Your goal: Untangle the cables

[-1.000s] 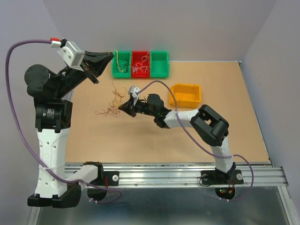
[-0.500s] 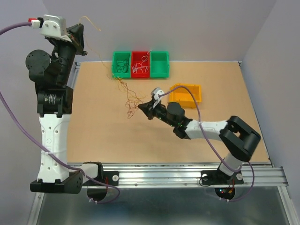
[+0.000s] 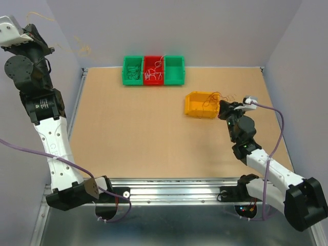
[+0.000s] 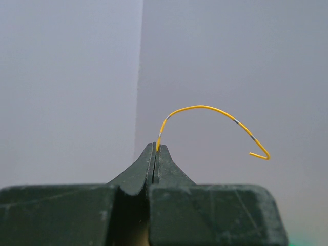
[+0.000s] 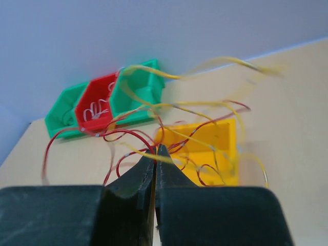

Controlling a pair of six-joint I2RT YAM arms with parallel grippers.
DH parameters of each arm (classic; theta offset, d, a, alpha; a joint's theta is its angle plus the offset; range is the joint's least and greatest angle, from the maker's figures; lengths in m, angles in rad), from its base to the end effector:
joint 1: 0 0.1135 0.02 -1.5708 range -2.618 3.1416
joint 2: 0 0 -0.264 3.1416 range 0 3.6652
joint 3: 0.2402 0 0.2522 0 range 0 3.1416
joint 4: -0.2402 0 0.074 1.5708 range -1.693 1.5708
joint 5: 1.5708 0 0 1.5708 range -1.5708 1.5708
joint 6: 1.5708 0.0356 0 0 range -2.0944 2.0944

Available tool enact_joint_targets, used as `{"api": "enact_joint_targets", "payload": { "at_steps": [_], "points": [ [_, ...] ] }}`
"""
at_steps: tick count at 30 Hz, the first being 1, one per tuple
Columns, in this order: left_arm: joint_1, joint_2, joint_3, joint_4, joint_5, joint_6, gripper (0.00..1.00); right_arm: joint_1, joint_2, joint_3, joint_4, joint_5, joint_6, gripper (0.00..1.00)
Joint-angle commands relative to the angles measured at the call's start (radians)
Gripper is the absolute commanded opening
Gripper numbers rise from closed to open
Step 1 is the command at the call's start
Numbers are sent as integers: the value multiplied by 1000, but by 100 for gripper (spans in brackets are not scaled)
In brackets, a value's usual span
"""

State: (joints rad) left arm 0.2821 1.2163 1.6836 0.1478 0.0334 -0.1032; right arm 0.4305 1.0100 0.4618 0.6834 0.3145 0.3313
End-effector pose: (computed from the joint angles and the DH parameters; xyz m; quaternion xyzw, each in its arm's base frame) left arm 0.2016 0.0572 0.5882 -0.0735 0.4541 0.0717 0.8850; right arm 0.2107 0.0846 0.2751 0.0856 0.6547 0.1810 0.7289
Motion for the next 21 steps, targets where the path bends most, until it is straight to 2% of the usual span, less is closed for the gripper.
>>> {"api": "enact_joint_targets", "payload": {
  "at_steps": [1, 3, 6, 9, 16, 21],
  "points": [
    [55, -3, -89, 137, 66, -92, 0, -61, -89, -58, -81, 15, 75, 1],
    [55, -32, -151, 189, 149, -96, 0, -61, -138, -66, -82, -17, 60, 1],
    [52, -72, -260, 281, 352, -113, 0, -59, -189, -69, -82, -180, 40, 1],
    [49, -90, -318, 291, 428, -112, 0, -61, -227, -66, -94, -308, 19, 1],
    [11, -96, -467, 337, 543, -113, 0, -61, -248, 29, -286, -676, -9, 1],
    [-89, -139, -666, 429, 554, -112, 0, -55, -263, 21, -262, -831, 5, 1]
  ]
}}
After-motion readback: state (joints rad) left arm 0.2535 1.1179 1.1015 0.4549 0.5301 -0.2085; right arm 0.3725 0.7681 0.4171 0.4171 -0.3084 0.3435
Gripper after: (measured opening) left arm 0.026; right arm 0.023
